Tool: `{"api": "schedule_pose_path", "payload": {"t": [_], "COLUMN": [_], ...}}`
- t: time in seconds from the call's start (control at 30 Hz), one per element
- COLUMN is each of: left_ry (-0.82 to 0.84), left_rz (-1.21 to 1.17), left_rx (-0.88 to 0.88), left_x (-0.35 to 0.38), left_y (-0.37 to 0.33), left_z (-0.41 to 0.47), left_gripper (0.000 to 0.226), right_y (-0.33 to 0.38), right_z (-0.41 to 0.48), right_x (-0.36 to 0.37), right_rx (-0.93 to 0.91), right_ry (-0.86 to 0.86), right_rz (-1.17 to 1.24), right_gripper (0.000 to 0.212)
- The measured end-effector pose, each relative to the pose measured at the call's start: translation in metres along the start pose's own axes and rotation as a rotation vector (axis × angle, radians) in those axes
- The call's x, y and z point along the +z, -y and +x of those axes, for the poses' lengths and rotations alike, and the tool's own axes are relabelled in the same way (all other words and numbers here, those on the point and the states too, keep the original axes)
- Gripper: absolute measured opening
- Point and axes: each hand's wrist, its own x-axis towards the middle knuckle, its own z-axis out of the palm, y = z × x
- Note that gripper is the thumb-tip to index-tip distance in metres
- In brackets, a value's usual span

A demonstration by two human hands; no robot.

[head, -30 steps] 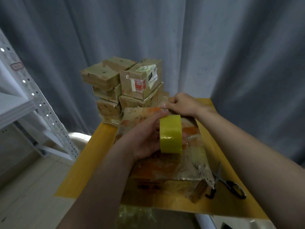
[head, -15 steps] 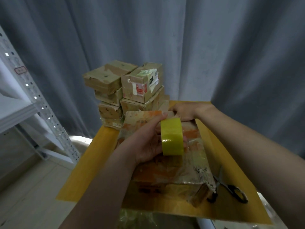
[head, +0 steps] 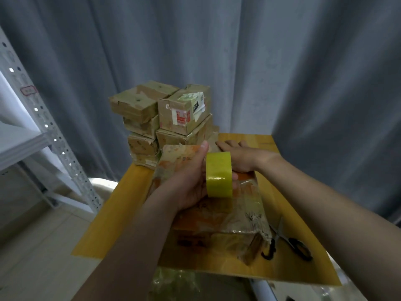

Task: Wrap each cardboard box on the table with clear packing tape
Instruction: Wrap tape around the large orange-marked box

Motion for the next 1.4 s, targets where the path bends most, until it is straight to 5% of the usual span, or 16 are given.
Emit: {"api": "schedule_pose_path", "payload": {"t": [0.33,0.47,0.63,0.77,0.87,0.93,1.07,1.4], "left_ry": [-0.219,-0.135,-0.212,-0.091,-0.082,-0.098,-0.208,-0.177], "left_rz": [0.208,0.309,0.318,0.324,0.307,0.271,0.284,0.244], "left_rx": [0.218,0.212,0.232,0.244,0.231,0.202,0.131,0.109], "left_x": [0.012,0.019,0.022,0.038,0.037,0.036,0.033,0.035], "left_y": [-0.002,-0.001,0.005,-0.004,0.010,0.021,0.047,0.095], "left_z": [-0.038,-0.057,-0.072,-0.101,-0.116,-0.120,-0.122,-0.140], "left_gripper": [0.040,0.036,0.082,0.032,0.019,0.030,0.098,0.056], "right_y": [-0.006,-0.003,0.006,0.009,0.011,0.014,0.016,0.015], "right_z": [0.009,0.002,-0.005,-0.012,-0.013,-0.017,-0.023,-0.022], "right_x": [0.008,0.006,0.002,-0.003,-0.002,-0.002,-0.003,-0.002], "right_rx": [-0.015,0.022,0.012,0.000,-0.005,-0.001,0.013,0.002], "right_ry": [-0.049,-0.090,-0.082,-0.089,-0.073,-0.089,-0.096,-0.104], "right_rz": [0.025,0.028,0.042,0.040,0.089,0.135,0.137,0.159], "right_gripper": [0.077,0.074,0.071,0.070,0.086,0.094,0.093,0.092]}}
